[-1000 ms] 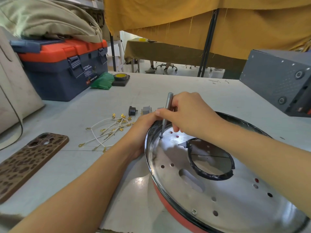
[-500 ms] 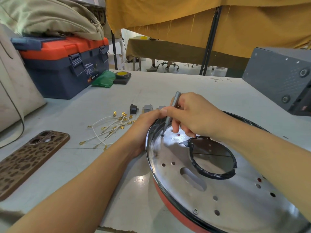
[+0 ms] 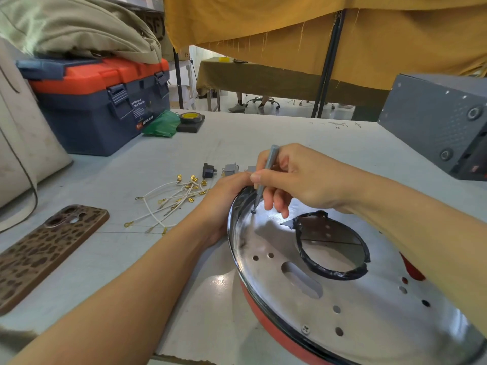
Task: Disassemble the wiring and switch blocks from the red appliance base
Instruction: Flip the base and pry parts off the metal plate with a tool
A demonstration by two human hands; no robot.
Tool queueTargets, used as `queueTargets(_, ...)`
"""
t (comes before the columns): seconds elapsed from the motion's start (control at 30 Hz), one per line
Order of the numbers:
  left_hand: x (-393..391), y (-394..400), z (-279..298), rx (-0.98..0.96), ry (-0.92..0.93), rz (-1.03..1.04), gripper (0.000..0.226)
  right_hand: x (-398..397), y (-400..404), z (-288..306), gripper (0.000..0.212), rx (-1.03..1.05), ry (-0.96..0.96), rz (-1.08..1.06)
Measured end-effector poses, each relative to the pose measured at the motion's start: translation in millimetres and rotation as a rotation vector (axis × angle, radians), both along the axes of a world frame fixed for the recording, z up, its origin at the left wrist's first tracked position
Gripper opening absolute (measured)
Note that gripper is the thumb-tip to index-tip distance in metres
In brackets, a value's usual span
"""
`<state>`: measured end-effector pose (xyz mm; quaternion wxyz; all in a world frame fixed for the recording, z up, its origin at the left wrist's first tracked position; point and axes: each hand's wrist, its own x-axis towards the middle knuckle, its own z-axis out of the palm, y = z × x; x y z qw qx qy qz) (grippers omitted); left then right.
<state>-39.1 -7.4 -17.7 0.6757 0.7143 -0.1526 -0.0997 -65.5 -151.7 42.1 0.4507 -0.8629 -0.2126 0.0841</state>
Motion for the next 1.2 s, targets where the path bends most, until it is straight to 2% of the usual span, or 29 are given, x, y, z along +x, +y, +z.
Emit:
queueTargets(0.2,1.4,-1.0,0.9,0.035,0.004,0.043,0.023,5.8,-6.4,4.4,0.023,-0.034,0.056,0.092)
queueTargets(0.4,4.0,-0.1,-2.1,0.035,-0.039,0.027,0.038,10.5,-6.3,8.8,0.023,-0.054,0.125,0.107)
queueTargets(0.6,5.5,-2.0,-1.8,-0.011,-0.016,0.01,0.037,1.0,7.1,5.9,0.025,-0.142,0.021,-0.01)
queueTargets(0.73,3.0,-0.5,-2.8,-0.022,0.006,0.027,0.039,-2.8,14.8,4.4,0.043,-0.096,-0.018,-0.158)
queueTargets(0.93,11.6,-4.1,5.3,0.094,0.118,0.008,0.029,-2.5,16.6,3.3,0.052,-0.393,-0.368,-0.313)
queueTargets(1.03,4.9,-4.2,5.4,0.044,0.025,0.004,0.025,0.9,13.7,5.7,0.056,-0.419,-0.306,-0.304)
queueTargets(1.2,1.7,-1.0,0.6,-0.028,0.076,0.018,0.026,5.8,13.7,10.2,0.058,-0.346,-0.13,-0.23)
